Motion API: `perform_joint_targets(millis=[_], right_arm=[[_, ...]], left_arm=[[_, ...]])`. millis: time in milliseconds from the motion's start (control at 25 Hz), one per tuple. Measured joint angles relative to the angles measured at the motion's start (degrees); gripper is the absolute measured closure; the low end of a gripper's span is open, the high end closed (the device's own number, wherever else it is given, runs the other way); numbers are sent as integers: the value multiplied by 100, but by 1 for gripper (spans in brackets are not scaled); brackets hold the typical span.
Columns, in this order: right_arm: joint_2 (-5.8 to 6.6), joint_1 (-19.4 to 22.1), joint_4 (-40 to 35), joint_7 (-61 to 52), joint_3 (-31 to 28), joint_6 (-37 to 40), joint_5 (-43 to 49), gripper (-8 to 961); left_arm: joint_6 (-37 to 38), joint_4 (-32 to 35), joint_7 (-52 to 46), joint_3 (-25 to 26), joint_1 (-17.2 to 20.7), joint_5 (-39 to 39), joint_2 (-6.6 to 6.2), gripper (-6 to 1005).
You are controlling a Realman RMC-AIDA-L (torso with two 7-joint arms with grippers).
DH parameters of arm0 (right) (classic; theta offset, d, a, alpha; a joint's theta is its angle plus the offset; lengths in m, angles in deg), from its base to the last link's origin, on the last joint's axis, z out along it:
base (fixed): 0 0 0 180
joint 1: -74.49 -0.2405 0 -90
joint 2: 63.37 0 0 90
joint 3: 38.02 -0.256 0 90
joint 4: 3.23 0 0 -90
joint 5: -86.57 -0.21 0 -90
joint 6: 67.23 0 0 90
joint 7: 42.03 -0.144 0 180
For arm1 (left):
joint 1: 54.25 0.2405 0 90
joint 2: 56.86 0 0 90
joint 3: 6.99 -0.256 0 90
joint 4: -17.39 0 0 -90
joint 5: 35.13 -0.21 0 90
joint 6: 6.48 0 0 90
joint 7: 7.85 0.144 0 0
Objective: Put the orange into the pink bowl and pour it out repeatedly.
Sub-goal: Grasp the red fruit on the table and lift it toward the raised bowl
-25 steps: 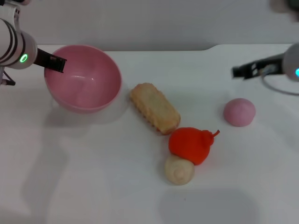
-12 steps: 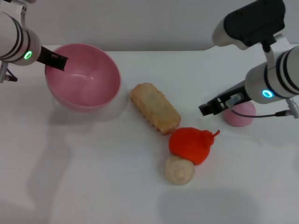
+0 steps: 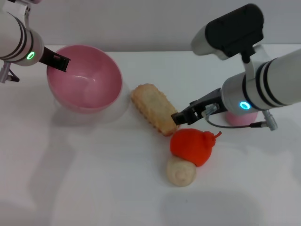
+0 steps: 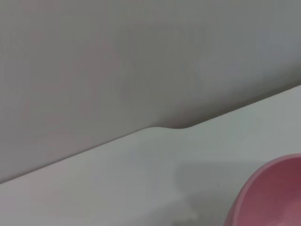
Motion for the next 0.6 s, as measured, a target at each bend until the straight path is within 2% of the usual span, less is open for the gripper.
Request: perform_joint_targets(millis=[600], right_arm=[[-8,30,453,-54,237,222,-231,365]], left_arm=[[4,-24,0,-92,-75,3,0,960]])
